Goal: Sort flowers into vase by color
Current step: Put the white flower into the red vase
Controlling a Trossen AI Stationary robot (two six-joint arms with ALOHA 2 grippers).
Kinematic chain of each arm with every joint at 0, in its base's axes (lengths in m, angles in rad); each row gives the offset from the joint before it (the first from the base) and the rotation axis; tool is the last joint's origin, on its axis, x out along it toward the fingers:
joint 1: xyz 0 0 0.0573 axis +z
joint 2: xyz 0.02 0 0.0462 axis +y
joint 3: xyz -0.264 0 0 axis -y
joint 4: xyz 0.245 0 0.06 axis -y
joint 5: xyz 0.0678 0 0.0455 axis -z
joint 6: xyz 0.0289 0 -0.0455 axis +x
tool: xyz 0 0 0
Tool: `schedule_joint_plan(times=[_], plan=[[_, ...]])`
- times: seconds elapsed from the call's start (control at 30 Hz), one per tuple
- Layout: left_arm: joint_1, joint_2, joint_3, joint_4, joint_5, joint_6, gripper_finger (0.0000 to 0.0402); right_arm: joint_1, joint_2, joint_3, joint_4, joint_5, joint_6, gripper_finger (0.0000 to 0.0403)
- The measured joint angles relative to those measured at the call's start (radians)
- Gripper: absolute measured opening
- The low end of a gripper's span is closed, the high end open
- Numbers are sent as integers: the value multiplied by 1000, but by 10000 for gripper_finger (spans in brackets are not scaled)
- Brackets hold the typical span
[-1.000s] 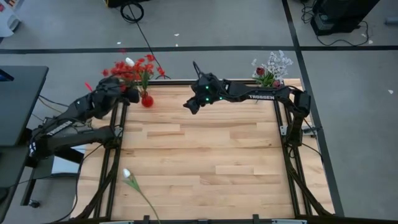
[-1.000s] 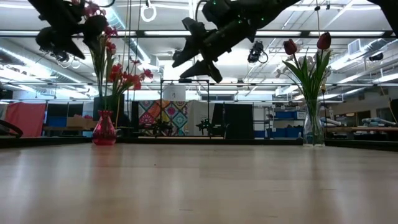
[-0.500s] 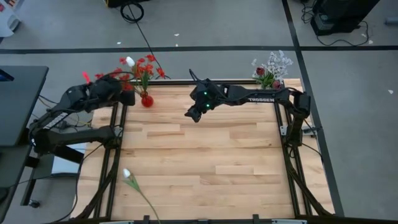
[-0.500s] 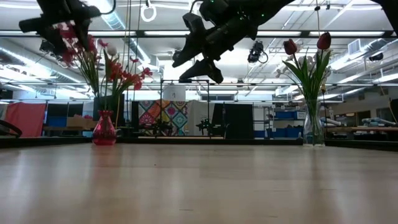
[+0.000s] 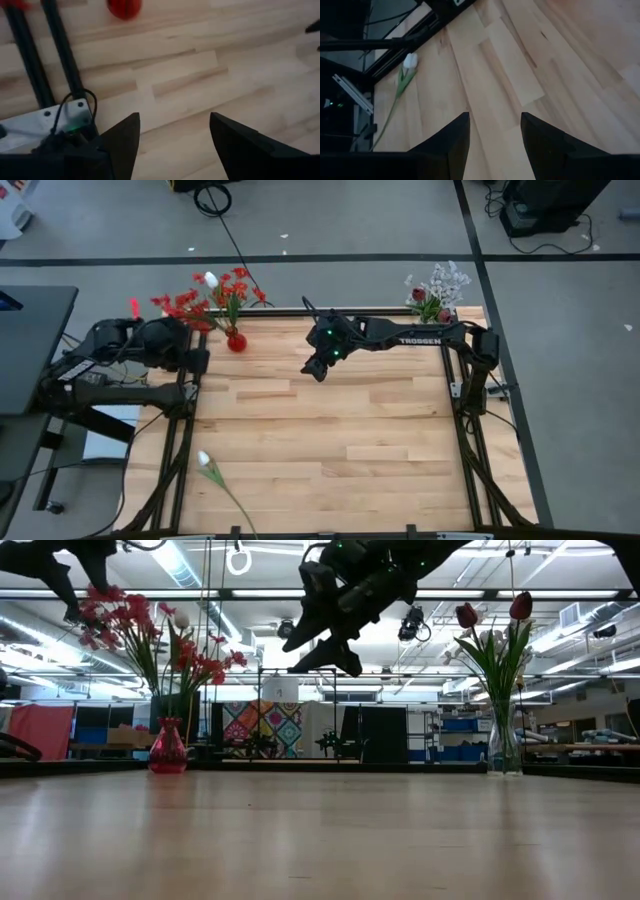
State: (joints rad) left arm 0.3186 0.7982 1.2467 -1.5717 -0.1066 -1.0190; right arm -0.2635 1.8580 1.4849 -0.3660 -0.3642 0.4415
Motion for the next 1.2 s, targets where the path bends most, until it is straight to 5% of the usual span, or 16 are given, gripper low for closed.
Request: schedule_joint_plan(times=[0.33, 0.63, 0.8, 1.0, 1.2], plan=[[-253, 41, -173, 29, 91, -340, 223, 2, 0, 0, -81, 0, -8, 183], [-568, 94, -421, 496, 228, -601, 202, 71, 0, 0, -136, 104, 99, 183], [-835, 126, -502, 711, 149, -791, 189, 122, 0, 0, -137, 170, 215, 183], [-1175, 235, -518, 759, -19, -1146, 175, 202, 0, 0, -137, 254, 349, 183], [-1248, 446, -520, 964, -21, -1165, 169, 277, 0, 0, -141, 325, 461, 183]])
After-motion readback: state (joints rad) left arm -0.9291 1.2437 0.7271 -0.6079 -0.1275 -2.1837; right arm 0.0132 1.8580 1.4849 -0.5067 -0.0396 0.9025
